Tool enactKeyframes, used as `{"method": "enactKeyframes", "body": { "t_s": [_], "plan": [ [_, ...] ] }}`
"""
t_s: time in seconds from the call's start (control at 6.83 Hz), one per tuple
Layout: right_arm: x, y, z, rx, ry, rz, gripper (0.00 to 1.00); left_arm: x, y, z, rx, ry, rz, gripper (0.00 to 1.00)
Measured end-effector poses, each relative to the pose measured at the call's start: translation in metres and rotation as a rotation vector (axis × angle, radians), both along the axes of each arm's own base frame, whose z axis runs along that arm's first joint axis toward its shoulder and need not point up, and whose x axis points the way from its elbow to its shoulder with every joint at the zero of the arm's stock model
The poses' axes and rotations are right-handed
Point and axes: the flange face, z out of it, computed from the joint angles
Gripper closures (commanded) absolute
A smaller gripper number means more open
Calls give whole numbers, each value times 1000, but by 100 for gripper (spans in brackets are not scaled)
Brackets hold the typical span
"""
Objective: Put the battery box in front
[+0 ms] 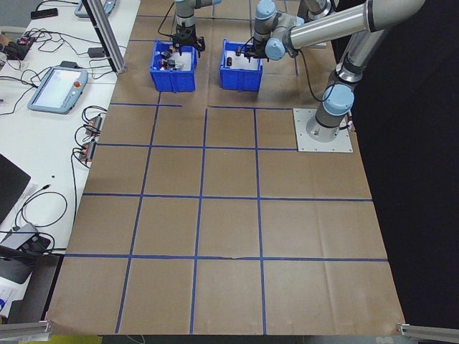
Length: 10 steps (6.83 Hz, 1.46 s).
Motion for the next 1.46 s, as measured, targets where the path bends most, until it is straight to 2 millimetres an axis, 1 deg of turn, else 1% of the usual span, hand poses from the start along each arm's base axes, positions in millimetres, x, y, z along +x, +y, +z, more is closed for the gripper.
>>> {"method": "enactKeyframes", "body": {
  "t_s": [0.15, 0.29, 0.44, 0.59, 0.88, 1.02, 1.17, 1.32, 1.46],
  "plan": [
    [4, 3, -11, 16, 9, 5, 6, 0, 0, -2, 3, -1, -1, 25],
    [6, 6, -20, 29, 18, 8, 21, -1, -1, -4, 6, -2, 0, 25],
    [5, 9, -23, 34, 27, 11, 38, -1, -1, -6, 11, -4, 0, 25],
    [4, 10, -24, 34, 32, 14, 52, -2, -1, -8, 15, -5, -2, 25],
    [0, 8, -20, 29, 34, 13, 90, -7, 2, -10, 17, -6, -18, 25],
    [-2, 6, -17, 21, 39, 11, 94, -11, 3, -12, 17, -6, -25, 41],
    [-3, 4, -15, 12, 48, 11, 95, -13, 3, -14, 19, 0, -30, 70],
    [-5, 2, -12, 3, 52, 9, 96, -19, 4, -13, 30, 45, -34, 91],
    [-8, 1, -5, -8, 51, 6, 96, -25, 6, -11, 49, 111, -39, 100]
  ]
}}
